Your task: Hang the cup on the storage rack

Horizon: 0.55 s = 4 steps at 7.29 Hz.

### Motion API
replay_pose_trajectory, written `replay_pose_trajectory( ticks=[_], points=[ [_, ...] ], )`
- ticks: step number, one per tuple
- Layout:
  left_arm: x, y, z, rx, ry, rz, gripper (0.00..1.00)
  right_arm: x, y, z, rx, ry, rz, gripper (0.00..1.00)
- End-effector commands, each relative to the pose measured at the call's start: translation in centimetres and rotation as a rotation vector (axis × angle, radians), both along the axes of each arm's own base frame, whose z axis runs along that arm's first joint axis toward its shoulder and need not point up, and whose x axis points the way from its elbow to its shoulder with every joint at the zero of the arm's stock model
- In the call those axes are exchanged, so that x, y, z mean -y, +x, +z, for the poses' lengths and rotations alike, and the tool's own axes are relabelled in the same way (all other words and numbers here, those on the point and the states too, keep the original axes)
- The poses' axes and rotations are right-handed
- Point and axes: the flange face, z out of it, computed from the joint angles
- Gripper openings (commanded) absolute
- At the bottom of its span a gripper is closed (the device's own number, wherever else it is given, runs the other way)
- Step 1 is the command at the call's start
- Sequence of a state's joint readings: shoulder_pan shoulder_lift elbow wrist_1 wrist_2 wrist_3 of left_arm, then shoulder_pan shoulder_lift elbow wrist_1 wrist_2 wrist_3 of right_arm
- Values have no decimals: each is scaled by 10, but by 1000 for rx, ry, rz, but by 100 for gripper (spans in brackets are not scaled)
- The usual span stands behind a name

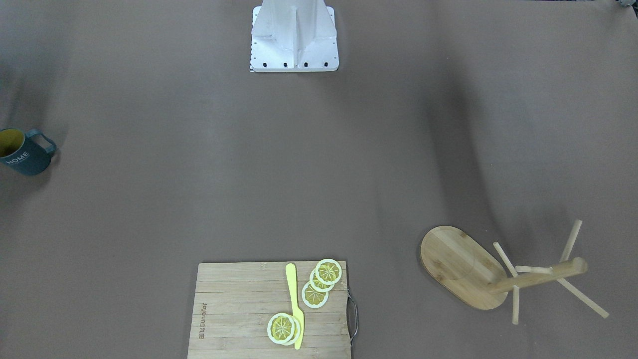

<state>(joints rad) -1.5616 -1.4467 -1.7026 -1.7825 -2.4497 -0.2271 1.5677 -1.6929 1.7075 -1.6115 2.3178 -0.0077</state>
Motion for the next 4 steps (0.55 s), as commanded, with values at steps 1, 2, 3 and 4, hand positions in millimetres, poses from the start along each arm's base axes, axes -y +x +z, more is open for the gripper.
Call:
replay_pose_trajectory(
  ticks=[1, 2, 3, 4],
  points=[
    [8, 0, -9, -5, 3, -7, 98, 1, 0, 1, 0, -2, 0, 100],
    [5, 0, -10, -6, 4, -7, 98, 1, 0, 1, 0, -2, 0, 100],
    [1, 0, -7, -8, 3, -6, 98, 1, 0, 1, 0, -2, 0, 100],
    [-2, 0, -6, -20, 1, -5, 98, 1, 0, 0, 2, 0, 0, 100]
  ],
)
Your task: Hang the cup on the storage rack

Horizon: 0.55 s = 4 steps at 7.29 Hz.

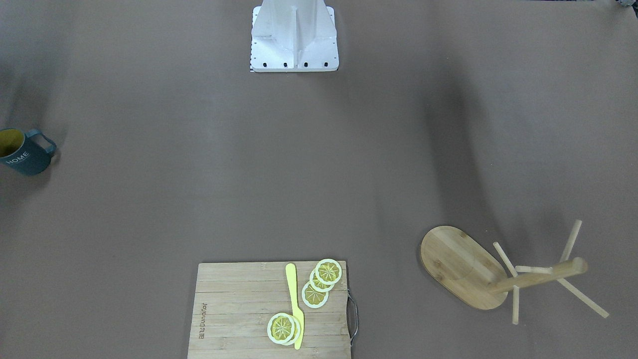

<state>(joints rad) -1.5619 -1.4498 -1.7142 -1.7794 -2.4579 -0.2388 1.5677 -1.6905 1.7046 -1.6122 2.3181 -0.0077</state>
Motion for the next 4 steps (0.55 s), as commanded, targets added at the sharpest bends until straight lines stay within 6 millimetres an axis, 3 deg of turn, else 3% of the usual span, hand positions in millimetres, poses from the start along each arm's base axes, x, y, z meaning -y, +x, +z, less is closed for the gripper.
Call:
replay_pose_trajectory(
  ticks=[1, 2, 4],
  points=[
    [-6, 1, 2, -24, -9, 3, 98, 0, 0, 0, 0, 0, 0, 100],
    [-20, 0, 12, -25, -19, 8, 98, 0, 0, -1, 3, -1, 1, 100],
    [-27, 1, 10, -25, 52, 7, 98, 0, 0, 0, 1, 0, 0, 100]
  ],
)
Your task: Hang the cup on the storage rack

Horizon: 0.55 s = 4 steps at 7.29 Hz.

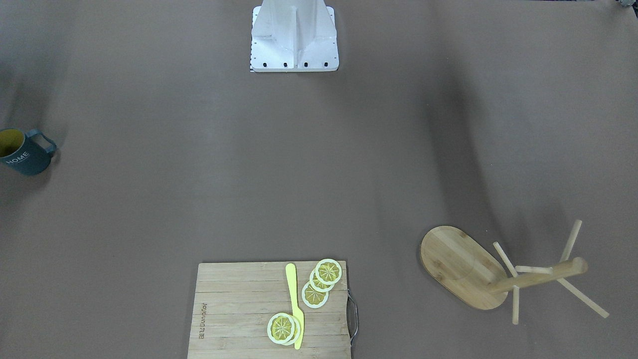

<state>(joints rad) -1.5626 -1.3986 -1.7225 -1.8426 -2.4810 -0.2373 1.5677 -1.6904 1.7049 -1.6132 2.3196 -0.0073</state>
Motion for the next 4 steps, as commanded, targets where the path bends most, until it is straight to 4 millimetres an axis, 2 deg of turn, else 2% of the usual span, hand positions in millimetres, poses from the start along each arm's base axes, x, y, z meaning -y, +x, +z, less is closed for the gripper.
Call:
replay_pose_trajectory(
  ticks=[1, 4],
  points=[
    [-5, 1, 0, -4, 38, 3, 98, 0, 0, 0, 0, -1, 0, 100],
    [-5, 0, -4, -6, 54, -1, 98, 0, -2, -2, 6, 0, 1, 100]
  ],
)
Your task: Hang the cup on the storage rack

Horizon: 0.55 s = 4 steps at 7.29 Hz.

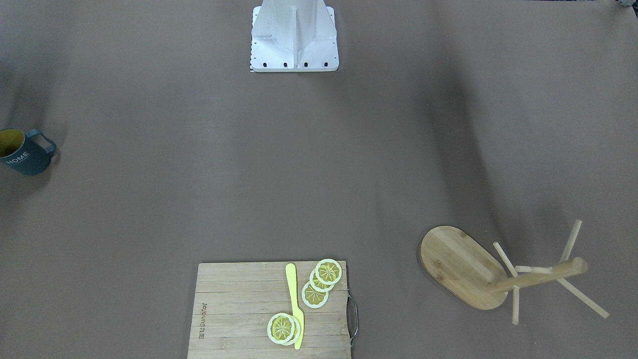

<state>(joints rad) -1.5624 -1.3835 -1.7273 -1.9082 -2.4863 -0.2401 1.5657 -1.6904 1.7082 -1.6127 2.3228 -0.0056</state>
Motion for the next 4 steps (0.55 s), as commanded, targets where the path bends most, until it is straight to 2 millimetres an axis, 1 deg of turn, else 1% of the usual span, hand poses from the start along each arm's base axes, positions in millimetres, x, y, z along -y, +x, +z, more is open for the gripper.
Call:
replay_pose_trajectory(
  ticks=[1, 2, 4],
  points=[
    [0, 0, -2, -2, 6, -1, 98, 0, -3, -4, 34, 0, 3, 100],
    [0, 0, -2, -2, 6, -1, 98, 1, -4, -5, 42, 4, 0, 100],
    [0, 0, -2, -2, 7, -1, 98, 2, -16, -8, 70, 4, -23, 100]
  ],
)
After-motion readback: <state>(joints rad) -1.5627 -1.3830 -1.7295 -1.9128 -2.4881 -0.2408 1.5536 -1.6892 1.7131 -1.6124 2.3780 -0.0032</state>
